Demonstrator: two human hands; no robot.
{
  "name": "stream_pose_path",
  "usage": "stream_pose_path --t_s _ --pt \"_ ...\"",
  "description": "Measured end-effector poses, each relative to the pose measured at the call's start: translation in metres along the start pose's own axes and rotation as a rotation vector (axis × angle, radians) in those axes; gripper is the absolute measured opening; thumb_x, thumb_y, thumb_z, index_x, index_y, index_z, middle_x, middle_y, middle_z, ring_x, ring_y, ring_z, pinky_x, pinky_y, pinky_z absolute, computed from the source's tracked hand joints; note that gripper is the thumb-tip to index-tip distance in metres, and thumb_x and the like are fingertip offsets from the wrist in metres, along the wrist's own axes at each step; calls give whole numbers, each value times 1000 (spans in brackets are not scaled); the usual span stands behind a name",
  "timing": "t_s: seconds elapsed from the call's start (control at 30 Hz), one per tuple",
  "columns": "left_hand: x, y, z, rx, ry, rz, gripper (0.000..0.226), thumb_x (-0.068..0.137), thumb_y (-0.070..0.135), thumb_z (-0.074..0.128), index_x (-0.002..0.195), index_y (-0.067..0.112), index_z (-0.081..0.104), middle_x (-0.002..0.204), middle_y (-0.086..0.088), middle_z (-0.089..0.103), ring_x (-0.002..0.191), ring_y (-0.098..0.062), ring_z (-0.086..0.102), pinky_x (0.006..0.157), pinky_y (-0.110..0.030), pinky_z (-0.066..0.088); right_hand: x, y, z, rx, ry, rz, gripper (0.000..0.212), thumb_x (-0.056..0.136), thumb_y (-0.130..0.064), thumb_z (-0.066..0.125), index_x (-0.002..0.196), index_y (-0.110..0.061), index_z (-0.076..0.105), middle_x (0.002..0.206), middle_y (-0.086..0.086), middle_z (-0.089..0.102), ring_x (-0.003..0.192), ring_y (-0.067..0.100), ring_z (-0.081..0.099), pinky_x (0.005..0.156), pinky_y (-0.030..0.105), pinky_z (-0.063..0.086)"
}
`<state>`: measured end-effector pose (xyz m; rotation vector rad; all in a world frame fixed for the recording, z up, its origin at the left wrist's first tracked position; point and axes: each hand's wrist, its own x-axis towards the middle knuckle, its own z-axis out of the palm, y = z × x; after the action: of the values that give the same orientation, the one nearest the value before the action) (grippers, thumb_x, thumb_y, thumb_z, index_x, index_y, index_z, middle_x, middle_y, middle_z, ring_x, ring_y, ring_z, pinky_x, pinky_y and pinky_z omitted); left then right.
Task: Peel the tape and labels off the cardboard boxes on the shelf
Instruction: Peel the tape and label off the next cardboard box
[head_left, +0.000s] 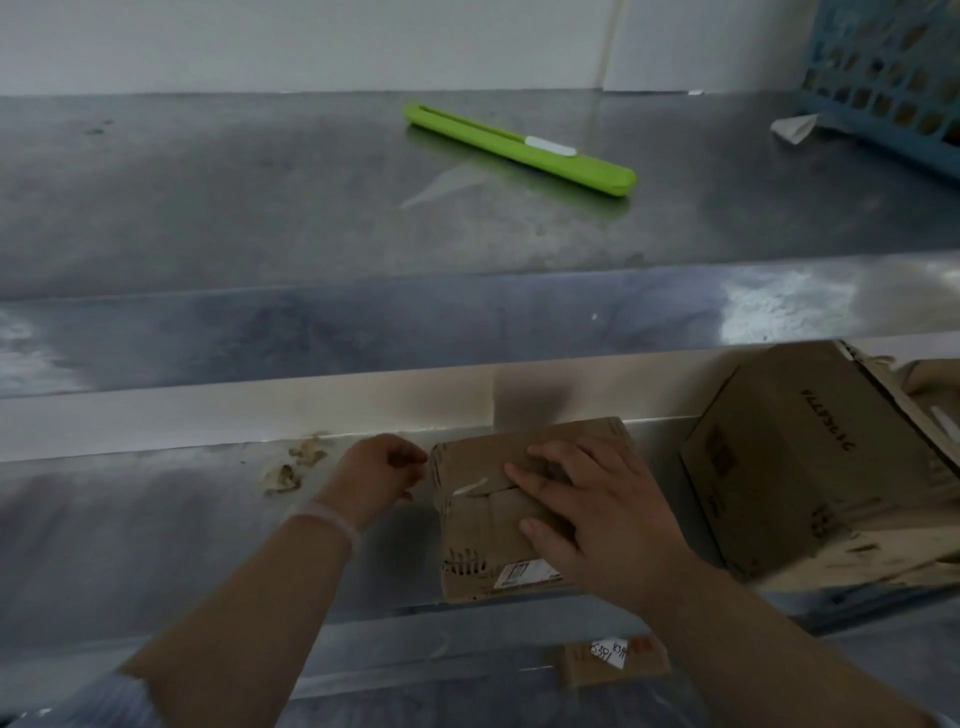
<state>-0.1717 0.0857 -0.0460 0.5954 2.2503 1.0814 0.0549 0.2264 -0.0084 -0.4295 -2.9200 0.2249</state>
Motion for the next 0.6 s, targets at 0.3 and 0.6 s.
stream_pose_path --t_s 0.3,0.6 --pt "-22 -35 -34 308 288 17 18 90 32 63 80 20 72 80 -3 71 78 -23 68 78 -34 53 -3 2 -2 118 67 -16 47 87 -46 50 128 -28 61 133 -11 56 123 18 49 106 44 40" --pt "-27 -30 -54 468 415 105 16 87 32 65 83 20 75 86 -3 72 85 -27 66 76 -32 49 -19 2 -14 70 201 115 48 87 -49 50 126 -25 62 137 -1 54 125 22 49 108 46 37"
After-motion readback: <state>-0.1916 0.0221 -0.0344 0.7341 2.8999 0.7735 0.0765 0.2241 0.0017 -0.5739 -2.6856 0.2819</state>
